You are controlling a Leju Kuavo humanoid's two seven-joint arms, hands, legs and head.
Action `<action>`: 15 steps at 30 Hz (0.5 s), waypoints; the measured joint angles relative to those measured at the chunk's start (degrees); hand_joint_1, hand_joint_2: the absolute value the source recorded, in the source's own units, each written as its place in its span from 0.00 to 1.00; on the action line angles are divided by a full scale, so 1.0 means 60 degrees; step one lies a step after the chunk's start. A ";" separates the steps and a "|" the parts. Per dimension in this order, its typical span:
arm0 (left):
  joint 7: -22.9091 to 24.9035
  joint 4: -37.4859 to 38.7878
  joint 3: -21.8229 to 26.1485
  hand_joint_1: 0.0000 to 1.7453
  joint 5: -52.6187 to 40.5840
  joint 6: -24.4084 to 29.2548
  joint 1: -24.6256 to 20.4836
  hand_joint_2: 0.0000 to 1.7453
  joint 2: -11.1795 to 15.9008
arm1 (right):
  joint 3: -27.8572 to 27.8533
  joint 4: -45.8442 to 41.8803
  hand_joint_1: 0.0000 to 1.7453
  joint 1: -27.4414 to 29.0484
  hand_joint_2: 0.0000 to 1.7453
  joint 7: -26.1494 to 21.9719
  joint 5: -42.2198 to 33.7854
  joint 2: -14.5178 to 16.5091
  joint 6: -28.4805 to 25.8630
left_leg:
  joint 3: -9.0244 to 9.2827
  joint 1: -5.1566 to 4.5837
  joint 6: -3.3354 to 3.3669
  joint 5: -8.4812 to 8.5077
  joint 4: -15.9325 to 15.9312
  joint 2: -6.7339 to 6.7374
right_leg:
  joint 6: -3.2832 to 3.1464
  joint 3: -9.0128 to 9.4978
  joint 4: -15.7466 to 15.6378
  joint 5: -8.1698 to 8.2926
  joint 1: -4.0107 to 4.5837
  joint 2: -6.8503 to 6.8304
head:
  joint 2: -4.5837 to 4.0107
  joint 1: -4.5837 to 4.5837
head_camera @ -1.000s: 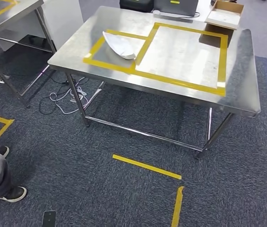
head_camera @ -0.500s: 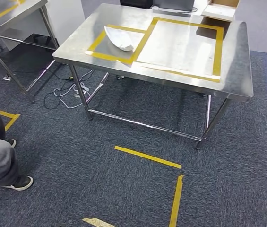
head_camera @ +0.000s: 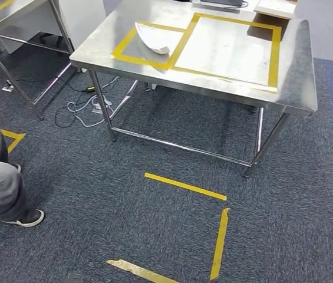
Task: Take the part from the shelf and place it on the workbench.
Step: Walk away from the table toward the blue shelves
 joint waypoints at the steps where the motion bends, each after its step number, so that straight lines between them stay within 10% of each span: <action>1: 0.0192 0.0020 -0.0021 0.00 -0.0130 -0.0079 -0.0021 0.00 0.0002 | -0.0003 -0.0003 0.00 -0.0098 0.00 0.0094 -0.0093 -0.0006 0.0066 | -0.0030 0.0011 0.0079 0.0039 -0.0029 0.0037 | 0.0031 -0.0207 0.0409 -0.0262 -0.0002 0.0015 | 0.0000 0.0023; 5: 0.0569 0.0057 -0.0100 0.00 -0.0383 -0.0187 -0.0037 0.00 0.0042 | -0.0024 -0.0005 0.00 -0.0258 0.00 0.0319 -0.0291 -0.0048 0.0230 | -0.0136 -0.0059 0.0210 0.0105 -0.0011 0.0219 | 0.0082 -0.1171 0.2591 -0.1111 -0.0008 0.0042 | 0.0000 0.0062; 10: 0.0570 0.0064 -0.0103 0.00 -0.0463 -0.0186 -0.0031 0.00 0.0124 | -0.0058 -0.0008 0.00 -0.0235 0.00 0.0257 -0.0397 -0.0098 0.0231 | -0.0184 -0.0168 0.0185 0.0027 0.0155 0.0553 | -0.0071 -0.0011 0.0299 0.0059 0.0080 -0.0455 | 0.0000 0.0068; 15: 0.0671 0.0099 -0.0314 0.00 -0.1064 -0.0340 -0.0031 0.00 0.0201 | -0.0242 -0.0005 0.00 -0.0032 0.00 -0.0064 -0.0750 -0.0100 0.0149 | -0.0319 -0.0200 0.0003 -0.0160 0.0426 0.0680 | -0.0317 0.0043 -0.0026 0.0118 0.0068 -0.0257 | 0.0000 0.0024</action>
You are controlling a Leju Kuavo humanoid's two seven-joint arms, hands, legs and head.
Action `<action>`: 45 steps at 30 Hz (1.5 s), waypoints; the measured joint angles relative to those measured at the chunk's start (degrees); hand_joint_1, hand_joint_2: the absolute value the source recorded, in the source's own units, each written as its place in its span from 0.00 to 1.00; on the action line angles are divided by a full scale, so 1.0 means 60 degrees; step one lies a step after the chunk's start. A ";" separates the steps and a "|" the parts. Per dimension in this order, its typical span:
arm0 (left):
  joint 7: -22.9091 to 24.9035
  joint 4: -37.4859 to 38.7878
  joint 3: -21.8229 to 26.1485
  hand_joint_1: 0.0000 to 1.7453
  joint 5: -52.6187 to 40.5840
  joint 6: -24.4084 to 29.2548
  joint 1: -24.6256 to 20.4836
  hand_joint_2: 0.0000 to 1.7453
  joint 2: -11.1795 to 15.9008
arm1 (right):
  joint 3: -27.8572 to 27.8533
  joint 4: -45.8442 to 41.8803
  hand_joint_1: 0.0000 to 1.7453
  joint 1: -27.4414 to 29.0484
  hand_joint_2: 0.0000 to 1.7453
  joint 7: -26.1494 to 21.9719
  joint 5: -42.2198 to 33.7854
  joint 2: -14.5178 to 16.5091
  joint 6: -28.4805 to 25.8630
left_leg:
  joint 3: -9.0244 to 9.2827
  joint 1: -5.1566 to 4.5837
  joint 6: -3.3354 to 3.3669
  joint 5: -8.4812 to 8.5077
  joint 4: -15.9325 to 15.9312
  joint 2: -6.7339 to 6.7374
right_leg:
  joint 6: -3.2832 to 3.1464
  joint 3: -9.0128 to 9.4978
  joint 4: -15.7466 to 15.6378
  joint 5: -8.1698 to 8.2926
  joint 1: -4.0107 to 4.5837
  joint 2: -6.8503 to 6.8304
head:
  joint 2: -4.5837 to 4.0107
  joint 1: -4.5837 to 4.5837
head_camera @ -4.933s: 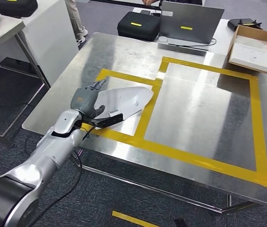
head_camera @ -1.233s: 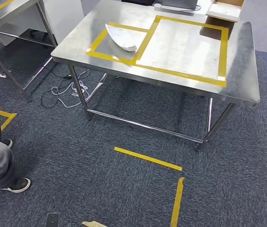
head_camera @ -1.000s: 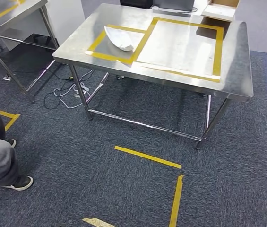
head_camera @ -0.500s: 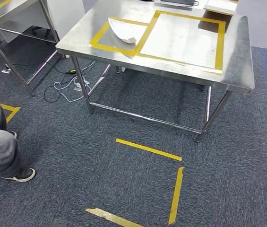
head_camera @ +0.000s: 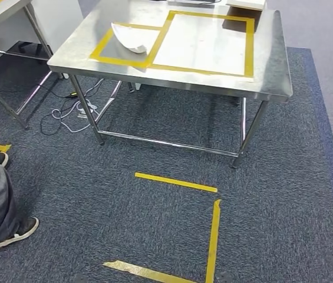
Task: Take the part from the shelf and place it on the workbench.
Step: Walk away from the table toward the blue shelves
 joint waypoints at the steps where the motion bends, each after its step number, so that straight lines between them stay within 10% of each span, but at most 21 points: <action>1: 0.0030 0.0005 -0.0072 0.00 -0.0108 -0.0009 0.0002 0.00 0.0006 | -0.0063 0.0000 0.00 0.0050 0.00 0.0010 -0.0056 0.0000 -0.0015 | -0.0116 0.0032 -0.0061 -0.0242 0.0317 -0.0188 | -0.0057 -0.0016 -0.0016 0.0036 -0.0028 0.0081 | 0.0000 -0.0012; 4: -0.0043 0.0023 -0.0208 0.00 -0.0235 0.0138 0.0026 0.00 0.0007 | -0.0170 0.0000 0.00 0.0123 0.00 0.0363 0.0004 0.0000 0.0035 | -0.0829 0.0135 -0.0199 -0.1177 0.2106 -0.0599 | -0.0154 -0.0107 -0.0012 0.0116 -0.0044 0.0395 | 0.0000 -0.0040; 6: -0.0120 0.0033 -0.0248 0.00 -0.0239 0.0245 0.0027 0.00 -0.0002 | -0.0190 0.0000 0.00 0.0188 0.00 0.0594 0.0094 0.0000 0.0081 | -0.0986 0.0164 -0.0221 -0.1195 0.2570 -0.0626 | -0.0145 -0.0151 0.0004 0.0158 -0.0042 0.0636 | 0.0000 -0.0039; 9: -0.0276 0.0037 -0.0274 0.00 -0.0201 0.0330 0.0016 0.00 -0.0012 | -0.0211 0.0000 0.00 0.0233 0.00 0.0852 0.0208 0.0001 0.0142 | -0.0196 0.0206 -0.0140 -0.0257 0.0970 -0.1018 | -0.0064 -0.0192 0.0039 0.0221 -0.0040 0.1029 | 0.0000 -0.0037; 12: -0.0551 0.0046 -0.0280 0.00 -0.0195 0.0443 -0.0012 0.00 -0.0050 | -0.0216 0.0000 0.00 0.0207 0.00 0.1118 0.0385 0.0001 0.0229 | 0.0220 0.0226 -0.0064 -0.0018 -0.0059 -0.1501 | 0.0103 -0.0365 0.0102 0.0320 -0.0053 0.1366 | 0.0000 -0.0027; 14: -0.0373 0.0057 -0.0312 0.00 -0.0317 0.0439 -0.0044 0.00 -0.0080 | -0.0216 0.0000 0.00 0.0239 0.00 0.0971 0.0491 -0.0010 0.0261 | 0.0192 0.0219 0.0010 0.0030 -0.0129 -0.1305 | 0.0238 -0.0503 0.0128 0.0371 -0.0091 0.1462 | 0.0000 -0.0028; 16: 0.0050 0.0071 -0.0341 0.00 -0.0427 0.0337 -0.0047 0.00 -0.0089 | -0.0215 0.0000 0.00 0.0247 0.00 0.0477 0.0507 -0.0028 0.0253 | 0.0155 0.0235 0.0127 0.0122 -0.0194 -0.1055 | 0.0330 -0.0747 0.0482 0.0098 -0.0084 0.1094 | 0.0000 0.0030; 19: 0.0518 0.0084 -0.0344 0.00 -0.0545 0.0189 0.0073 0.00 -0.0071 | -0.0214 0.0000 0.00 0.0091 0.00 -0.0513 0.0364 -0.0026 0.0182 | 0.0064 0.0211 0.0202 0.0178 -0.0214 -0.0589 | 0.0433 -0.1501 0.2197 -0.0854 -0.0094 0.0483 | 0.0000 0.0102; 21: 0.0717 0.0089 -0.0344 0.00 -0.0605 0.0094 0.0146 0.00 -0.0039 | -0.0215 0.0000 0.00 0.0007 0.00 -0.0908 0.0270 0.0005 0.0154 | 0.0027 0.0190 0.0213 0.0191 -0.0208 -0.0284 | 0.0478 -0.1637 0.2796 -0.1024 -0.0116 0.0385 | 0.0000 0.0100; 26: 0.1154 0.0098 -0.0289 0.00 -0.0362 -0.0327 0.0177 0.00 -0.0016 | -0.0221 0.0000 0.00 -0.0089 0.00 -0.1129 0.0149 0.0056 0.0151 | 0.0056 0.0120 0.0122 0.0181 -0.0172 0.0230 | 0.0305 0.0052 0.0175 -0.0110 -0.0038 -0.0322 | 0.0000 0.0104; 29: 0.1260 0.0098 -0.0178 0.00 -0.0201 -0.0446 0.0189 0.00 -0.0017 | -0.0223 0.0000 0.00 -0.0059 0.00 -0.1177 0.0135 0.0092 0.0150 | 0.0062 0.0088 -0.0031 0.0175 -0.0143 0.0485 | 0.0121 0.0076 -0.0017 -0.0072 -0.0005 -0.0215 | 0.0000 0.0106; 33: 0.1242 0.0098 -0.0042 0.00 0.0032 -0.0448 0.0207 0.00 -0.0009 | -0.0232 0.0001 0.00 -0.0013 0.00 -0.1087 0.0126 0.0135 0.0158 | -0.0378 0.0180 -0.0240 -0.0707 0.1079 -0.0383 | -0.0106 0.0038 -0.0082 0.0063 -0.0073 0.0191 | 0.0000 0.0028; 36: 0.0934 0.0098 0.0277 0.00 0.0485 -0.0400 0.0217 0.00 -0.0022 | -0.0255 0.0006 0.00 0.0029 0.00 -0.0213 0.0112 0.0149 0.0124 | -0.0941 0.0205 -0.0264 -0.1229 0.2491 -0.0631 | -0.0143 -0.0034 -0.0053 0.0115 -0.0060 0.0598 | 0.0000 0.0014; 38: 0.0598 0.0098 0.0462 0.00 0.0559 -0.0351 0.0197 0.00 -0.0037 | -0.0286 0.0007 0.00 0.0136 0.00 0.0519 0.0134 0.0149 0.0035 | -0.0642 0.0220 -0.0239 -0.0699 0.1891 -0.0728 | -0.0125 -0.0048 -0.0004 0.0127 -0.0058 0.0872 | 0.0000 0.0016; 42: 0.0249 0.0102 0.0591 0.00 0.0192 -0.0211 0.0141 0.00 -0.0084 | -0.0341 0.0007 0.00 0.0202 0.00 0.0846 0.0171 0.0149 -0.0054 | 0.0089 0.0312 -0.0158 0.0012 0.0091 -0.1736 | 0.0046 -0.0278 0.0154 0.0181 -0.0074 0.1395 | 0.0000 0.0026; 45: 0.0334 0.0103 0.0553 0.00 -0.0245 -0.0106 0.0112 0.00 -0.0125 | -0.0345 0.0012 0.00 0.0265 0.00 0.0844 0.0300 0.0148 0.0189 | 0.0085 0.0305 -0.0030 0.0029 -0.0042 -0.1494 | 0.0260 -0.0506 0.0172 0.0268 -0.0131 0.1658 | 0.0000 0.0025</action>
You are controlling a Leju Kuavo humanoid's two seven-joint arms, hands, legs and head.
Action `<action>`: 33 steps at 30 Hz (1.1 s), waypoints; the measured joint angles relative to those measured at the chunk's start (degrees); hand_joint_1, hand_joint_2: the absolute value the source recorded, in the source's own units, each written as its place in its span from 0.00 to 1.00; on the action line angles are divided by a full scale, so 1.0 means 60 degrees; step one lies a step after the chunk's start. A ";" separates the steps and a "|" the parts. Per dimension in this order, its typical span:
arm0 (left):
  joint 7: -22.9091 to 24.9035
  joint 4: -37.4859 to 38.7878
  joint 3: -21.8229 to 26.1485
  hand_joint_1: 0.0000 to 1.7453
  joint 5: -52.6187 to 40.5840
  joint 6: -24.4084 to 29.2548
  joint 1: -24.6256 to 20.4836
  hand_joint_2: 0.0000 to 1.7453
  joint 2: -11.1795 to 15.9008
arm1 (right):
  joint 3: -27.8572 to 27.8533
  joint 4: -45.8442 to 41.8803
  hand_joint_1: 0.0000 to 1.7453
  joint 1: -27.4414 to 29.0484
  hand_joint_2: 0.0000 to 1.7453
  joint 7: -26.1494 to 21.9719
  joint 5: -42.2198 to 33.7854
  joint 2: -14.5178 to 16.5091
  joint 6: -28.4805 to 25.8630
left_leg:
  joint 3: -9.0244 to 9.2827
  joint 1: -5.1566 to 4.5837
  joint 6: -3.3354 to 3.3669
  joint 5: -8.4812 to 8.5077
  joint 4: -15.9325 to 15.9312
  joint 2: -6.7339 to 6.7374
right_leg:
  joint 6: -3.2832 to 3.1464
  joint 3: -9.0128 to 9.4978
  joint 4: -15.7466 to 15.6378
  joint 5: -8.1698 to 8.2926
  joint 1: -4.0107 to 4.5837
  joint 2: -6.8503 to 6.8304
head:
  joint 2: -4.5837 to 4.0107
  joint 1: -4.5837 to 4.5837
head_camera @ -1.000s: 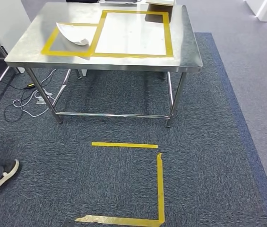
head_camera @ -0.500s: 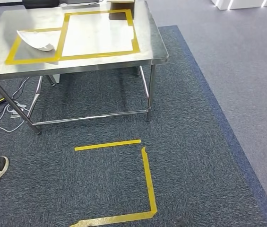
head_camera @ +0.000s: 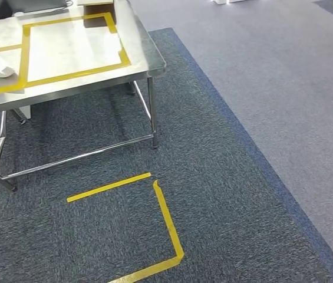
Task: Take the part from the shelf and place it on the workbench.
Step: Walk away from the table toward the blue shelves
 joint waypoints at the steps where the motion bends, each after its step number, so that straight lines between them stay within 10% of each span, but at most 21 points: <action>1: 0.0074 0.0001 -0.0032 0.00 -0.0145 0.0035 -0.0008 0.00 -0.0026 | 0.0000 0.0002 0.00 0.0029 0.00 0.0000 0.0057 -0.0001 0.0104 | 0.0003 0.0008 0.0066 0.0040 -0.0041 0.0149 | 0.0047 -0.0112 0.0149 -0.0099 0.0009 -0.0204 | 0.0000 0.0033; 4: 0.0285 0.0007 -0.0218 0.00 -0.0647 0.0104 0.0021 0.00 -0.0108 | 0.0005 0.0003 0.00 -0.0002 0.00 -0.0061 0.0170 -0.0002 0.0256 | -0.0018 -0.0019 0.0167 0.0093 -0.0091 0.0658 | 0.0155 -0.0856 0.1671 -0.0927 0.0027 -0.1108 | 0.0000 0.0149; 7: 0.0381 0.0014 -0.0391 0.00 -0.0850 0.0113 0.0051 0.00 -0.0123 | 0.0007 0.0003 0.00 -0.0026 0.00 -0.0101 0.0212 -0.0002 0.0281 | -0.0033 -0.0048 0.0168 0.0090 -0.0084 0.1157 | 0.0220 -0.1187 0.2593 -0.1152 0.0000 -0.1294 | 0.0000 0.0155; 11: 0.0517 0.0015 -0.0576 0.00 -0.1040 0.0057 0.0027 0.00 -0.0131 | 0.0011 0.0000 0.00 -0.0054 0.00 -0.0395 0.0223 -0.0002 0.0256 | -0.0001 -0.0092 0.0093 0.0053 -0.0069 0.1579 | 0.0096 0.0222 0.0246 -0.0274 0.0070 -0.1852 | 0.0000 0.0160; 14: 0.0625 0.0017 -0.0650 0.00 -0.1098 0.0067 0.0021 0.00 -0.0129 | 0.0026 -0.0001 0.00 -0.0115 0.00 -0.0707 0.0292 -0.0002 0.0238 | 0.0035 -0.0131 -0.0044 0.0045 -0.0063 0.1818 | -0.0073 0.0366 -0.0098 -0.0237 0.0127 -0.1832 | 0.0000 0.0153; 17: 0.0457 0.0017 -0.0651 0.00 -0.1085 0.0140 0.0005 0.00 -0.0127 | 0.0030 -0.0001 0.00 -0.0096 0.00 -0.0749 0.0382 0.0001 0.0260 | -0.0070 -0.0078 -0.0215 -0.0303 0.0319 0.1441 | -0.0246 0.0351 -0.0153 -0.0151 0.0069 -0.1571 | 0.0000 0.0126; 20: 0.0385 0.0017 -0.0649 0.00 -0.1077 0.0172 0.0040 0.00 -0.0124 | 0.0036 -0.0001 0.00 -0.0146 0.00 -0.0744 0.0410 0.0004 0.0270 | -0.0805 -0.0063 -0.0261 -0.1240 0.2075 0.0898 | -0.0347 0.0310 -0.0160 -0.0083 0.0062 -0.1234 | 0.0000 0.0082; 22: 0.0379 0.0017 -0.0648 0.00 -0.1066 0.0193 0.0066 0.00 -0.0123 | 0.0043 -0.0001 0.00 -0.0139 0.00 -0.0670 0.0443 0.0005 0.0307 | -0.1041 -0.0069 -0.0234 -0.1277 0.2621 0.0852 | -0.0359 0.0295 -0.0148 -0.0062 0.0083 -0.0960 | 0.0000 0.0082; 26: 0.0488 0.0024 -0.0651 0.00 -0.1200 0.0205 0.0088 0.00 -0.0106 | 0.0090 -0.0001 0.00 -0.0147 0.00 -0.0520 0.0486 0.0035 0.0384 | -0.0204 -0.0036 -0.0087 -0.0092 0.0606 0.0163 | -0.0292 0.0242 -0.0063 -0.0034 0.0093 -0.0426 | 0.0000 0.0091; 28: 0.0643 0.0035 -0.0674 0.00 -0.1341 0.0168 0.0100 0.00 -0.0098 | 0.0100 -0.0001 0.00 -0.0182 0.00 -0.0615 0.0442 0.0066 0.0404 | -0.0035 -0.0029 -0.0043 -0.0003 0.0088 -0.0207 | -0.0172 0.0111 -0.0017 0.0010 0.0061 -0.0186 | 0.0000 0.0094; 31: 0.0798 0.0039 -0.0740 0.00 -0.1505 0.0093 0.0103 0.00 -0.0096 | 0.0101 0.0001 0.00 -0.0143 0.00 -0.0655 0.0386 0.0110 0.0467 | -0.0024 -0.0026 0.0082 0.0051 -0.0035 0.0112 | 0.0026 -0.0097 0.0039 0.0029 0.0032 -0.0167 | 0.0000 0.0110; 33: 0.0802 0.0039 -0.0794 0.00 -0.1641 0.0093 0.0107 0.50 -0.0101 | 0.0101 0.0003 0.00 -0.0136 0.00 -0.0570 0.0386 0.0141 0.0493 | -0.0015 -0.0007 0.0181 0.0092 -0.0096 0.0400 | 0.0099 -0.0440 0.0665 -0.0360 0.0056 -0.0770 | 0.0000 0.0173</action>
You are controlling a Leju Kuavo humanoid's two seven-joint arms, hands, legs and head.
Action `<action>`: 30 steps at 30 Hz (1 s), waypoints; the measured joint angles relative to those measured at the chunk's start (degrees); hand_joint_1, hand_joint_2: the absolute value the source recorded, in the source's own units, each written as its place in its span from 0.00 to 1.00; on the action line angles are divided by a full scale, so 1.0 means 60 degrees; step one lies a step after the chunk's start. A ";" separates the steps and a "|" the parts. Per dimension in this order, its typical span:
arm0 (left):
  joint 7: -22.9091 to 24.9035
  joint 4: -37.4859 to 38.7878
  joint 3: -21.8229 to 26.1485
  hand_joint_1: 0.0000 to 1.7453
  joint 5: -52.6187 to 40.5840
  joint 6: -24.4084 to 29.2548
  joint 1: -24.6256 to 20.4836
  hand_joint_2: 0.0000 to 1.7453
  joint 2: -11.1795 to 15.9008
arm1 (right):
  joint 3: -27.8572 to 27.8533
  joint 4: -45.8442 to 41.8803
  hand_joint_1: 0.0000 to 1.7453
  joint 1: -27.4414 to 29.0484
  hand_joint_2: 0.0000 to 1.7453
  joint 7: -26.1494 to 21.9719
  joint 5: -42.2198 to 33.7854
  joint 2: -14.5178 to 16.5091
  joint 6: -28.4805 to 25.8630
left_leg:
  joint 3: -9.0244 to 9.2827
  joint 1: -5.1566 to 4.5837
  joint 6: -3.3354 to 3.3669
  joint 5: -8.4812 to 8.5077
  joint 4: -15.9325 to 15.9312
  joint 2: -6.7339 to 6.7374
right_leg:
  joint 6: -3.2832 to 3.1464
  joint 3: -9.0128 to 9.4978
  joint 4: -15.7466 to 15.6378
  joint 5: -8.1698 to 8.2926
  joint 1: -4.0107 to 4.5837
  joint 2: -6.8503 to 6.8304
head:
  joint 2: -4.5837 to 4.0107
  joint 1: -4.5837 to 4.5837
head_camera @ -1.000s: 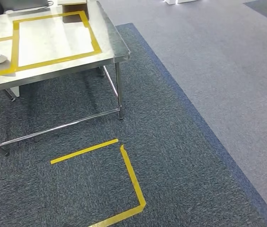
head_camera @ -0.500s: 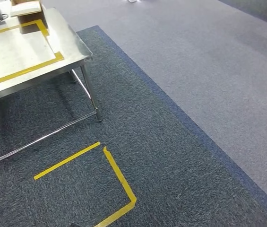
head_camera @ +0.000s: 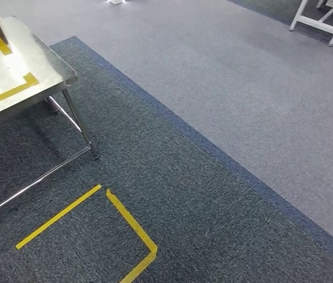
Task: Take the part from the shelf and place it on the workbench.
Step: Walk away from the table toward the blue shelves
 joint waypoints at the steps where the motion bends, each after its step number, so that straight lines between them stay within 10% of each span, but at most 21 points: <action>1: -0.0009 0.0000 -0.0032 0.00 -0.0076 0.0031 0.0009 0.75 -0.0003 | 0.0000 0.0000 0.00 -0.0015 0.00 0.0025 0.0000 0.0014 0.0006 | -0.0004 -0.0013 0.0023 -0.0002 -0.0002 0.0165 | 0.0037 -0.0287 0.0602 -0.0321 0.0004 -0.0289 | 0.0000 0.0028; 2: -0.0019 0.0000 -0.0062 0.00 -0.0140 0.0070 0.0021 1.00 -0.0006 | 0.0001 0.0000 0.00 -0.0036 0.00 0.0022 -0.0004 0.0024 0.0013 | -0.0009 -0.0026 0.0033 -0.0008 0.0001 0.0338 | 0.0073 -0.0598 0.1256 -0.0619 -0.0014 -0.0411 | 0.0000 0.0039; 4: -0.0036 0.0000 -0.0118 0.00 -0.0283 0.0146 0.0023 1.00 -0.0007 | -0.0001 0.0000 0.00 -0.0037 0.00 -0.0024 -0.0027 0.0035 0.0036 | -0.0008 -0.0042 0.0035 -0.0023 0.0005 0.0665 | 0.0126 -0.0895 0.1964 -0.0798 -0.0050 -0.0489 | 0.0000 0.0036; 9: 0.0018 0.0001 -0.0393 0.00 -0.0772 0.0250 -0.0021 1.00 -0.0028 | -0.0006 0.0000 0.00 -0.0052 0.00 -0.0196 -0.0042 0.0055 0.0050 | 0.0090 -0.0098 -0.0102 -0.0134 0.0018 0.1223 | -0.0012 0.0542 -0.0442 0.0169 0.0014 -0.1205 | 0.0000 0.0035; 12: 0.0142 0.0005 -0.0577 0.00 -0.1053 0.0210 -0.0024 1.00 -0.0036 | -0.0006 0.0000 0.00 -0.0074 0.00 -0.0307 -0.0018 0.0077 0.0074 | 0.0148 -0.0135 -0.0248 -0.0187 0.0018 0.1471 | -0.0191 0.0664 -0.0693 0.0183 0.0068 -0.1150 | 0.0000 0.0022; 15: 0.0216 0.0008 -0.0793 0.00 -0.1277 0.0151 -0.0014 1.00 -0.0037 | 0.0003 0.0000 0.00 -0.0020 0.00 -0.0728 0.0059 0.0098 0.0323 | -0.0023 -0.0079 -0.0390 -0.0629 0.0567 0.0973 | -0.0355 0.0678 -0.0763 0.0252 0.0021 -0.0827 | 0.0000 -0.0023; 18: 0.0296 0.0016 -0.0889 0.00 -0.1363 0.0093 0.0025 1.00 -0.0028 | 0.0043 0.0000 0.00 -0.0057 0.00 -0.1042 0.0147 0.0140 0.0496 | -0.0832 -0.0062 -0.0411 -0.1410 0.2324 0.0499 | -0.0441 0.0679 -0.0764 0.0268 0.0031 -0.0442 | 0.0000 -0.0052; 20: 0.0341 0.0018 -0.0922 0.00 -0.1371 0.0051 0.0050 1.00 -0.0020 | 0.0071 0.0000 0.00 -0.0045 0.00 -0.0972 0.0197 0.0156 0.0486 | -0.1090 -0.0065 -0.0394 -0.1317 0.2742 0.0440 | -0.0448 0.0706 -0.0757 0.0269 0.0041 -0.0149 | 0.0000 -0.0050; 24: 0.0421 0.0020 -0.0954 0.00 -0.1384 -0.0013 0.0049 1.00 -0.0001 | 0.0095 0.0001 0.00 -0.0024 0.00 -0.0625 0.0288 0.0167 0.0411 | -0.0456 -0.0027 -0.0309 -0.0092 0.0934 -0.0066 | -0.0407 0.0732 -0.0702 0.0251 0.0045 0.0324 | 0.0000 -0.0046; 27: 0.0457 0.0026 -0.0966 0.00 -0.1401 -0.0046 0.0033 1.00 -0.0007 | 0.0148 0.0004 0.00 -0.0067 0.00 -0.0470 0.0327 0.0177 0.0400 | -0.0255 0.0004 -0.0268 -0.0002 0.0252 -0.0504 | -0.0243 0.0554 -0.0622 0.0276 0.0020 0.0663 | 0.0000 -0.0039; 30: 0.0472 0.0026 -0.0978 0.00 -0.1450 -0.0093 0.0011 1.00 -0.0012 | 0.0172 0.0004 0.00 -0.0020 0.00 -0.0403 0.0347 0.0178 0.0390 | -0.0224 -0.0004 -0.0127 0.0046 0.0152 -0.0167 | -0.0069 0.0335 -0.0498 0.0218 -0.0019 0.0577 | 0.0000 -0.0012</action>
